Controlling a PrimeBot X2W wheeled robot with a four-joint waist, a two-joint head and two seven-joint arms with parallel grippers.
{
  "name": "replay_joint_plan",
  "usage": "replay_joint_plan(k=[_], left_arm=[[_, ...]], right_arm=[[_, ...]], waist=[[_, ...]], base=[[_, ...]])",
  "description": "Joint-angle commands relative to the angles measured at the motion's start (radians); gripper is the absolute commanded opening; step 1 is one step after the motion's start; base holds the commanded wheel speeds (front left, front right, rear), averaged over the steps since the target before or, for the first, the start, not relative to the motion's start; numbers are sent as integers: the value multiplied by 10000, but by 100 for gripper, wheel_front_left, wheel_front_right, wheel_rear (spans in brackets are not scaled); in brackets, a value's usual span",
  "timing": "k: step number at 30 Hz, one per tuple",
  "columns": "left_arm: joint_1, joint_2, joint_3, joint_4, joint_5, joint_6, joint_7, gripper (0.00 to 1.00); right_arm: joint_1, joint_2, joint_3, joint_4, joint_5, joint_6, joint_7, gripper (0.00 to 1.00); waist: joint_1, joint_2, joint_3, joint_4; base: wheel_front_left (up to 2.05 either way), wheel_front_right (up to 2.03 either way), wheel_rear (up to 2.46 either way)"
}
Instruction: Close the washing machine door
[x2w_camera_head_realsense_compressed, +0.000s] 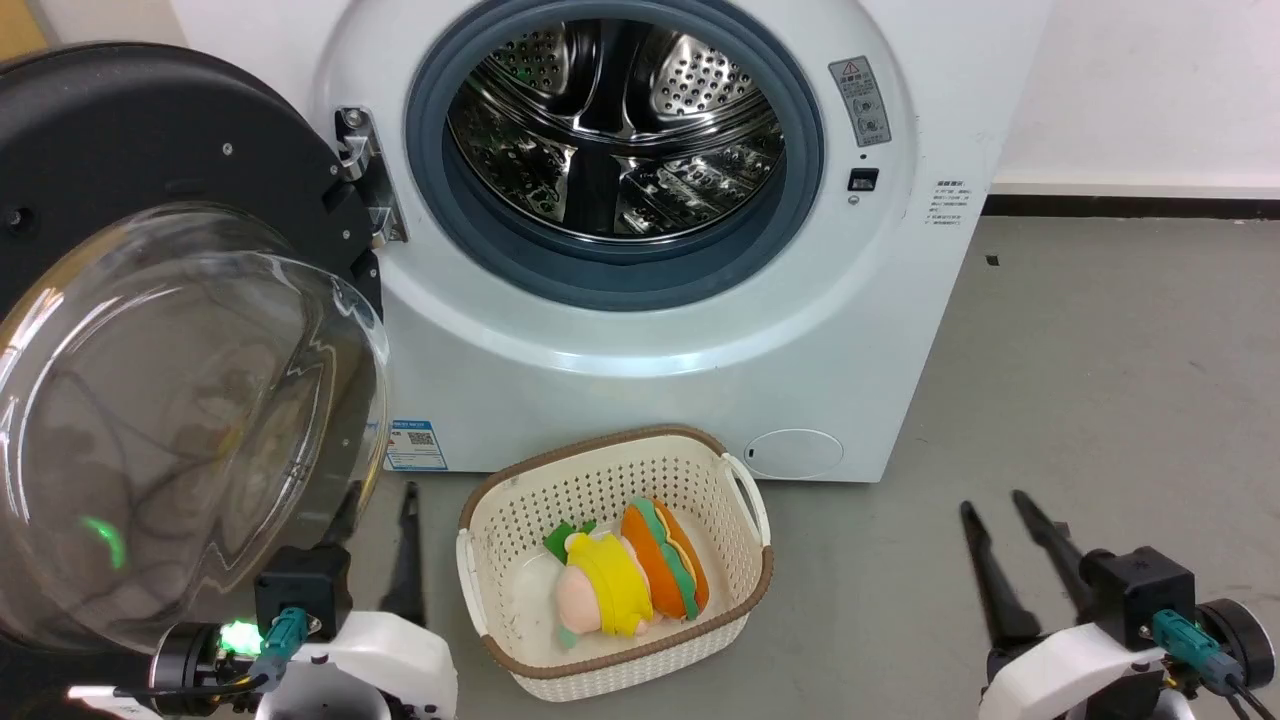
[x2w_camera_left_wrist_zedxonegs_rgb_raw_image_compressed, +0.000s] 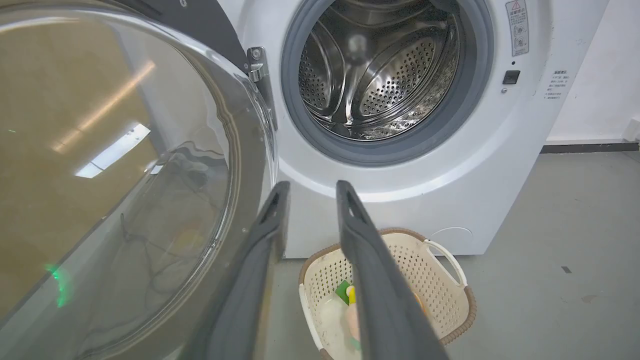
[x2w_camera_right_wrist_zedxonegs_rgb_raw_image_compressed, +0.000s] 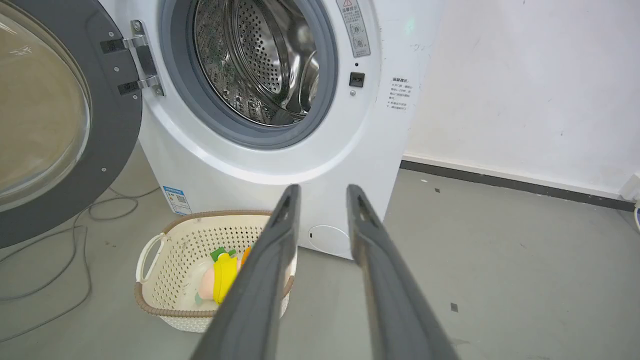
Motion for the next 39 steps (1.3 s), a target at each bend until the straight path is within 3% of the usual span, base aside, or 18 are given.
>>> replay_joint_plan(k=[1,11,12,13,14,29,39], left_arm=[[-2,0,-1,12,-10,50,-52,100],[-55,14,-65,35,-15,274,-261,100],[-67,19,-71,23,-12,294,-282,47],[-81,27,-77,6,-8,312,-303,5],[-94,35,-83,-13,-6,330,-324,0],[-553,249,349,-877,-303,445,-637,0],[-1121,575,1029,-1614,-558,221,-825,0]], right_arm=[[-5,1,-50,10,43,0,-55,100],[-26,3,-243,39,301,1,-263,100],[-30,3,-257,41,320,1,-284,100],[-35,4,-271,42,340,1,-305,100],[-41,4,-288,44,361,1,-326,100],[-122,7,-527,106,669,2,-639,100],[-161,9,-681,186,839,2,-826,100]], waist=[[-1,-1,4,0],[-1,-1,32,28],[-1,-1,37,37],[-1,-1,43,48],[-1,-1,48,62],[-1,-1,164,512],[-1,-1,300,946]], base=[[0,0,0],[0,0,0],[0,0,0],[0,0,0],[0,0,0],[0,0,0],[0,0,0]])
